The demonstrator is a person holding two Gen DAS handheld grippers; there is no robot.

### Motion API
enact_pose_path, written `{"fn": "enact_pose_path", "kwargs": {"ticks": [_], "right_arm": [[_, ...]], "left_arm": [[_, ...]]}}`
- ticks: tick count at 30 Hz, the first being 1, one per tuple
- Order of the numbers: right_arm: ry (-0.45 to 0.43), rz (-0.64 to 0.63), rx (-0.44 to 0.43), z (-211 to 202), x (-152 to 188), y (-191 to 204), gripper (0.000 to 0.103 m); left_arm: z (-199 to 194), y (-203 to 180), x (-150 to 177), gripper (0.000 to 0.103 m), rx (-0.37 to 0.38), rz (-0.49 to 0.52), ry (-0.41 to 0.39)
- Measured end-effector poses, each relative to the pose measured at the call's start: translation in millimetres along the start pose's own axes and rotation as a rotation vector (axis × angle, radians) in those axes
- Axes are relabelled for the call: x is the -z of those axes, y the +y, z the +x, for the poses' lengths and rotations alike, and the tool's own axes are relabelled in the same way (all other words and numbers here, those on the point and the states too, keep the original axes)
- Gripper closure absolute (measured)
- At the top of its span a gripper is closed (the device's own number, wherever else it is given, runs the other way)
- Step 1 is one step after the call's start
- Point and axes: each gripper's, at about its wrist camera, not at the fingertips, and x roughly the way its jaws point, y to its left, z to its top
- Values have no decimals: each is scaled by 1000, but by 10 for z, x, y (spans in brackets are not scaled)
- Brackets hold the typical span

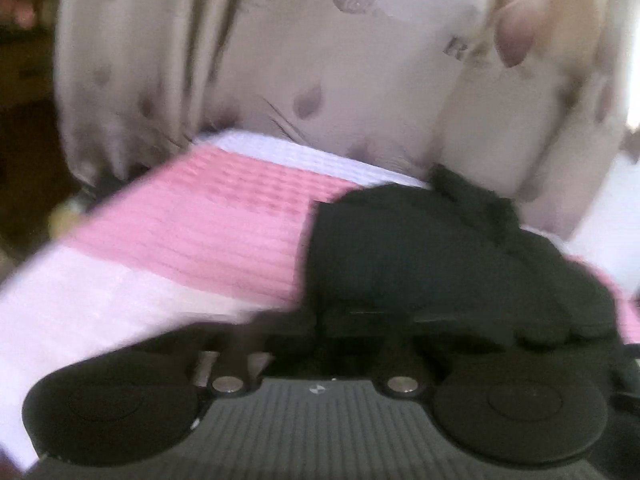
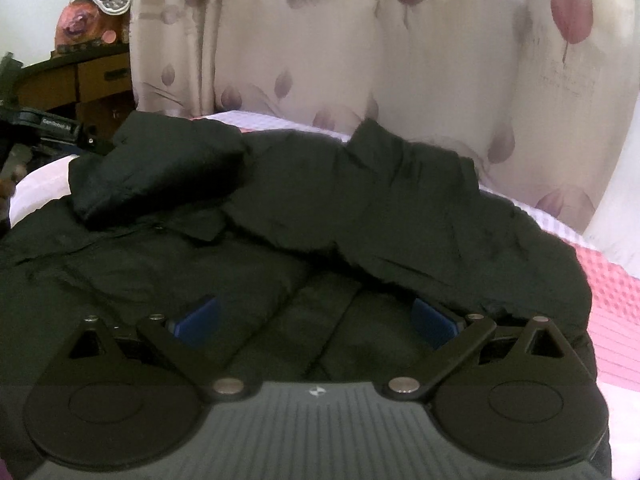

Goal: Fold large clothes

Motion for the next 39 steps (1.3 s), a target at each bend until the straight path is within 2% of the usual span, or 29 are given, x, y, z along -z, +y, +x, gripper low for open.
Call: {"fn": "enact_pose_path", "kwargs": {"ticks": [3,4,6,9,10,11,12,14,15,16,18,21,24,26,27,28,30,31,33,35,37,39], "right_arm": [[-3,-27,0,68,-82,21,0],[-12,-42,0,91,-115,28,0],[-38,-79,5,157,-195,59,0],[-57,-136,-5,345,-312,150,0],[-59,-158,-9,425,-346,194,0],[-58,-187,-1,500,-373,248,0],[-57,-210,11,548,-398,297,0],[-67,-243,13,600,-436,385,0],[-71,-242,2,598,-445,408,0],[-74,-235,-11,589,-445,422,0],[-66,-226,-29,586,-430,428,0],[-49,-225,-30,594,-379,437,0],[-33,-206,-31,592,-343,424,0],[-36,-197,-32,567,-323,420,0],[-37,-196,-31,563,-320,416,0],[-35,-199,-26,570,-318,413,0],[-28,-207,-14,592,-329,394,0],[-29,-213,-5,596,-345,380,0],[-46,-223,6,584,-387,342,0],[-59,-231,15,591,-429,307,0],[-66,-245,28,646,-470,286,0],[-62,-255,29,735,-504,293,0]], "left_arm": [[-183,114,-165,102,-189,-33,-104],[-253,226,-247,102,-293,-62,-141],[-347,549,-377,102,-432,-141,-192],[-357,882,-472,103,-630,-186,-202],[-334,969,-476,103,-637,-190,-184],[-342,1046,-459,103,-580,-209,-147],[-359,1092,-416,103,-490,-233,-104],[-288,1030,-289,75,-311,-214,9],[-250,954,-208,46,-234,-182,70],[-249,867,-105,20,-170,-157,94],[-307,734,81,0,-65,-147,80],[-246,608,246,0,130,-188,119],[-24,476,355,0,181,-211,179],[38,440,355,10,203,-231,165],[27,423,351,42,220,-247,125],[28,470,253,91,224,-263,112],[6,435,173,95,133,-291,97],[-77,459,131,95,77,-308,53],[-324,602,29,95,-86,-312,-60],[-568,915,-68,95,-276,-383,-151],[-713,1254,-121,96,-443,-423,-201],[-746,1404,-137,97,-611,-384,-215]]}}
